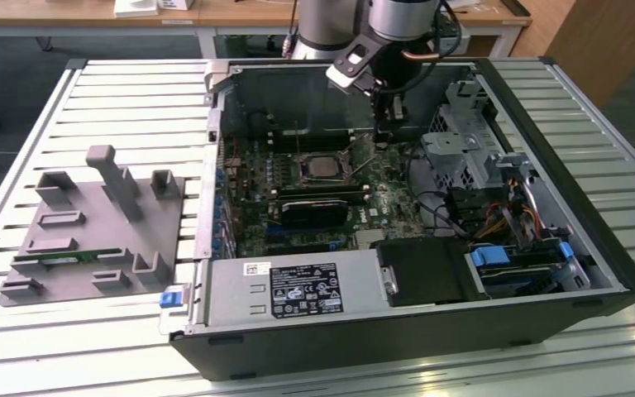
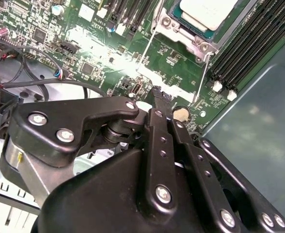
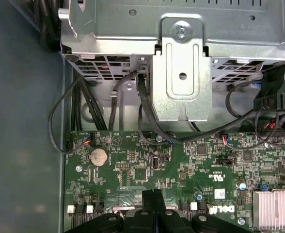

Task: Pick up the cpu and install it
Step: 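Close the cpu cover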

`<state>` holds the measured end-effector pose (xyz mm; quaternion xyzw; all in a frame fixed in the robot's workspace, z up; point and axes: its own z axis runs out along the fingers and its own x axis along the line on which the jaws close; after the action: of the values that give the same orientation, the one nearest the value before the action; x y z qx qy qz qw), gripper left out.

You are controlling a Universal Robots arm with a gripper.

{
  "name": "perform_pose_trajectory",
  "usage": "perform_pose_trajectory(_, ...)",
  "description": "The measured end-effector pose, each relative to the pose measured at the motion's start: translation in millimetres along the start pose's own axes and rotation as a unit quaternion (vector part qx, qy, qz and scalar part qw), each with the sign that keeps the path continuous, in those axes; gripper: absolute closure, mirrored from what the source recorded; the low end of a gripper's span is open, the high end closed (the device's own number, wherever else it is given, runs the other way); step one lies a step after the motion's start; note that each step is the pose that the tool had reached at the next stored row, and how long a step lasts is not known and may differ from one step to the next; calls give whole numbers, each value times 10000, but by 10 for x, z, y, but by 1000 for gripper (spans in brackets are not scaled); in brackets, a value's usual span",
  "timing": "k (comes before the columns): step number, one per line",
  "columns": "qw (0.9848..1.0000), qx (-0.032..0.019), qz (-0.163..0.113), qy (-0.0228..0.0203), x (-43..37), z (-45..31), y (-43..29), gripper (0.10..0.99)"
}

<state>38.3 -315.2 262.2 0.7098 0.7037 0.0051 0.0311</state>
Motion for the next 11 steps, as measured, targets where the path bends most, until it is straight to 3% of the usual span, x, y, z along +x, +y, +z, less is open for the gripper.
perform_pose_trajectory(11, 10000, 0, 0, -3, 8, 19, 77, 980)
